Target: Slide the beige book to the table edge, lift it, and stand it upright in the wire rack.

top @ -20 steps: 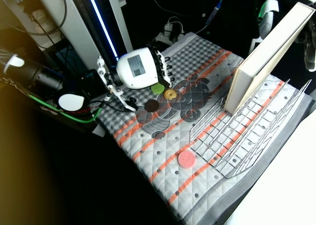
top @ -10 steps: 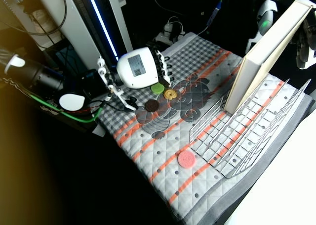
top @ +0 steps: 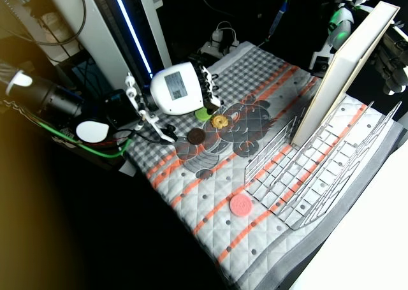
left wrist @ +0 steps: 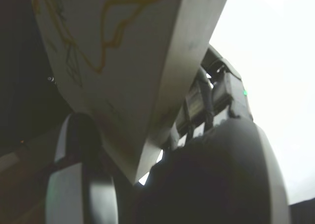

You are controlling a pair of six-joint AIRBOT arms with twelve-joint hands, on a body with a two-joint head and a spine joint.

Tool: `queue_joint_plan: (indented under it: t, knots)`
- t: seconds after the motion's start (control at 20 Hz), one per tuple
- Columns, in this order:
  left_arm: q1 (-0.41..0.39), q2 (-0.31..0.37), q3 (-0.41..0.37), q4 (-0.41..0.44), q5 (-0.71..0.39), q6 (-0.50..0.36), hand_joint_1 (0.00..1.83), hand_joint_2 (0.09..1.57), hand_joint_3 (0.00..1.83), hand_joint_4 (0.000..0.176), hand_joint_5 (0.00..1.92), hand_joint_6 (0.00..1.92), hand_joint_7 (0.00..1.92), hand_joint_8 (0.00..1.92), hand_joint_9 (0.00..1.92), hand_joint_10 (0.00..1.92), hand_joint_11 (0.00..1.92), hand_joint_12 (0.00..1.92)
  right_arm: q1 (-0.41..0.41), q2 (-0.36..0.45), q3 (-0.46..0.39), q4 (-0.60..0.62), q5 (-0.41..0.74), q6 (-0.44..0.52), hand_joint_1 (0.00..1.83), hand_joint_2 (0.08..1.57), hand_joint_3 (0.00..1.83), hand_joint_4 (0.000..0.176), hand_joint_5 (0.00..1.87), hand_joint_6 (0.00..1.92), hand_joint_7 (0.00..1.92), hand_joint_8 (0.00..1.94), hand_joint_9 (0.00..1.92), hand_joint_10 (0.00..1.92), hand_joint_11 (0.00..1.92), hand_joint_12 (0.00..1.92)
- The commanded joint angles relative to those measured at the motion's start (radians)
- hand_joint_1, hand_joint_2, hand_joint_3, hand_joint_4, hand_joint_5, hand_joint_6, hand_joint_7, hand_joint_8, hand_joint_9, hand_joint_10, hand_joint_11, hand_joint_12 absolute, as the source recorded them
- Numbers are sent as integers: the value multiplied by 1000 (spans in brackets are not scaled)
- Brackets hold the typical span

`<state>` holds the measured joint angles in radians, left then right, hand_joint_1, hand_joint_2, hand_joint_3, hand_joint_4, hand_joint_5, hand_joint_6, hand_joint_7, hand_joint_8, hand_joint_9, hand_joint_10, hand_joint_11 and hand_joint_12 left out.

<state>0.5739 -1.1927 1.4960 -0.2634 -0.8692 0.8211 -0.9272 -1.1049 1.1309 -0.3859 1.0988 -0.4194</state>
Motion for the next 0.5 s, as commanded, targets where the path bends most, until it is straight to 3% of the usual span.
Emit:
queue_joint_plan:
  t: [0.0, 0.05, 0.2, 0.45]
  knots:
    - [-19, 9, -3, 8, -103, 6, 657, 884, 0, 176, 80, 14, 71, 11, 155, 6, 0, 465, 7, 1, -6, 32, 115, 9, 446, 1389, 1, 0, 1288, 28, 1425, 6, 1454, 9, 1099, 619]
    - [-27, 7, -7, 17, -92, 22, 635, 872, 0, 176, 41, 4, 19, 10, 73, 9, 0, 224, 7, 8, -7, 31, 115, 9, 468, 1389, 0, 0, 1285, 26, 1424, 4, 1456, 8, 1103, 624]
    - [-51, -19, 1, 31, -64, 62, 629, 805, 0, 176, 0, 0, 0, 0, 0, 0, 0, 62, 7, 21, -8, 28, 116, 9, 516, 1363, 0, 0, 1264, 16, 1406, 10, 1453, 15, 1106, 629]
    - [-67, -44, 31, 27, -48, 41, 628, 793, 0, 176, 0, 0, 0, 0, 0, 0, 0, 0, 7, 11, -5, 26, 116, 9, 501, 1369, 0, 0, 1271, 10, 1438, 2, 1494, 13, 1091, 763]
